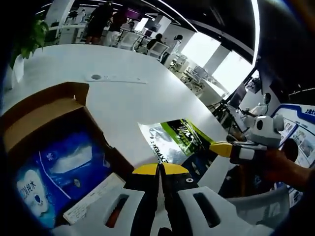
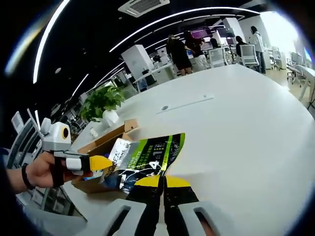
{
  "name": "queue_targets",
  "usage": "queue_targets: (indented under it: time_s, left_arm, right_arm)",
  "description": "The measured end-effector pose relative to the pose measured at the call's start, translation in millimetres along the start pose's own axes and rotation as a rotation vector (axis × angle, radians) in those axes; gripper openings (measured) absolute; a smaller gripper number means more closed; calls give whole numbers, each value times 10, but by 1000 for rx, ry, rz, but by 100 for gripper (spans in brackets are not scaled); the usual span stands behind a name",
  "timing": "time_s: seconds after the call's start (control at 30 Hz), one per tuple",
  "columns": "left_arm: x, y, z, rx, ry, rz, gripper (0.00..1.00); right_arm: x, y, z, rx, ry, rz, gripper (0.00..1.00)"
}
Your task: Operate the shoe box by opening the lid, removing the specified soft item, and placing it in the target area until the item is outside and the box remains undamaged.
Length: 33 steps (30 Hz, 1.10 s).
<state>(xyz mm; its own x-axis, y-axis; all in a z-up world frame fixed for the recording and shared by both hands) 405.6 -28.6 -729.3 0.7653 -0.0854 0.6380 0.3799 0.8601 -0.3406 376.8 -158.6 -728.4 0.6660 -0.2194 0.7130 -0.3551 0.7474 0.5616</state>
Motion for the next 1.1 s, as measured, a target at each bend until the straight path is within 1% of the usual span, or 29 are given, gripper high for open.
queue_targets:
  time_s: [0.2,0.47,0.8,1.1]
  left_arm:
    - [32,-72,-113,-3,6,-5,0]
    - [123,-162,-256,-7,5,-19,0]
    - [185,-153,-478,16,20,-40,0]
    - [186,-79,-691,37,40,-52,0]
  right_arm:
    - [28,-129,22,-8,2,-6,0]
    - [94,-284,29,-10,9,-7,0]
    - [192,-485,-79,2,24,3,0]
    - [183,-685,-228,18,43,0,0]
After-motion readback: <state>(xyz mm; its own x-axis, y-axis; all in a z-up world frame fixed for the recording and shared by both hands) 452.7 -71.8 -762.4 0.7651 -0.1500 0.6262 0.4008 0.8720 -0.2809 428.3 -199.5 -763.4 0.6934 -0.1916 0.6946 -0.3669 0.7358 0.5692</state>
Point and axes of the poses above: the point that each gripper's makers call its tool centre point, and the gripper's own axes: z roughly backward along the fingers, y roughly to its left, x roughly out of its top, the point moved 1 cm from there along z, roughly backward along the fingers, and after that the axes turned 15 degrees about x, right-handed, at the moved point
